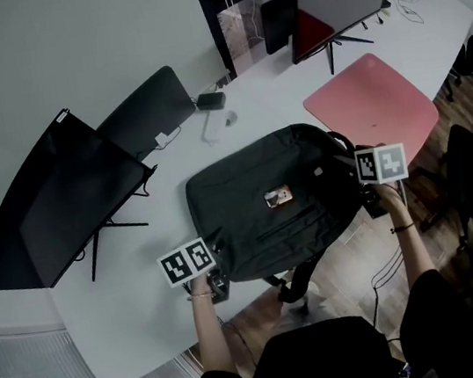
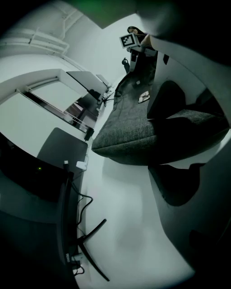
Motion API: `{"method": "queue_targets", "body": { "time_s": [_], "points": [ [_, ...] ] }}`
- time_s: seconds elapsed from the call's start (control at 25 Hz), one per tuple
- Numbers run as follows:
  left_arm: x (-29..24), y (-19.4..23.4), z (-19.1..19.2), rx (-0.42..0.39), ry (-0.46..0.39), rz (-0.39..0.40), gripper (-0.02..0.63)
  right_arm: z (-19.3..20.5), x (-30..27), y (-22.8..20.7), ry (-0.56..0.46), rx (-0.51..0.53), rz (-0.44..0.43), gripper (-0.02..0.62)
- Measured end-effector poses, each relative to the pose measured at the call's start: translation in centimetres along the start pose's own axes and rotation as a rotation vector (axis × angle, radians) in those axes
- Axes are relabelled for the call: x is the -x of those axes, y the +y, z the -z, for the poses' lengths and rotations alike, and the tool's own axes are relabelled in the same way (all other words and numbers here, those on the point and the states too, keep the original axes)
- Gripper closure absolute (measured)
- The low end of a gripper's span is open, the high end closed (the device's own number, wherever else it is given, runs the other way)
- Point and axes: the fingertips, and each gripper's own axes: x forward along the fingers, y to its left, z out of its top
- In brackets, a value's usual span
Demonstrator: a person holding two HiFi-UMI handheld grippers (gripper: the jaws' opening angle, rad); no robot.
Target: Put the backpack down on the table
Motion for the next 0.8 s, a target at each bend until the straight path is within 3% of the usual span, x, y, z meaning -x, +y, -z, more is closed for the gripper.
{"method": "queue_targets", "body": {
  "time_s": [0.12,0.32,0.44,0.52,0.8],
  "points": [
    [1.5,0.2,-0.6,-0.048,-0.053,-0.049,0.299,-0.6,1.3,-0.1,-0.043,0.014,0.018,0.331],
    [4.4,0.2,-1.4,-0.115,-0.139,-0.099,0.419,-1.3,3.7,0.7,-0.122,0.04,0.036,0.339],
    [6.1,-0.3,-1.7,-0.153,-0.183,-0.105,0.501,-1.3,5.3,1.4,-0.169,0.086,0.065,0.481],
    [7.1,-0.8,-1.8,-0.177,-0.213,-0.108,0.53,-1.3,6.2,2.1,-0.194,0.119,0.069,0.535],
    [10.8,-3.4,-2.5,-0.269,-0.331,-0.071,0.584,-1.5,9.8,5.3,-0.334,0.075,-0.011,0.581]
  ]
}}
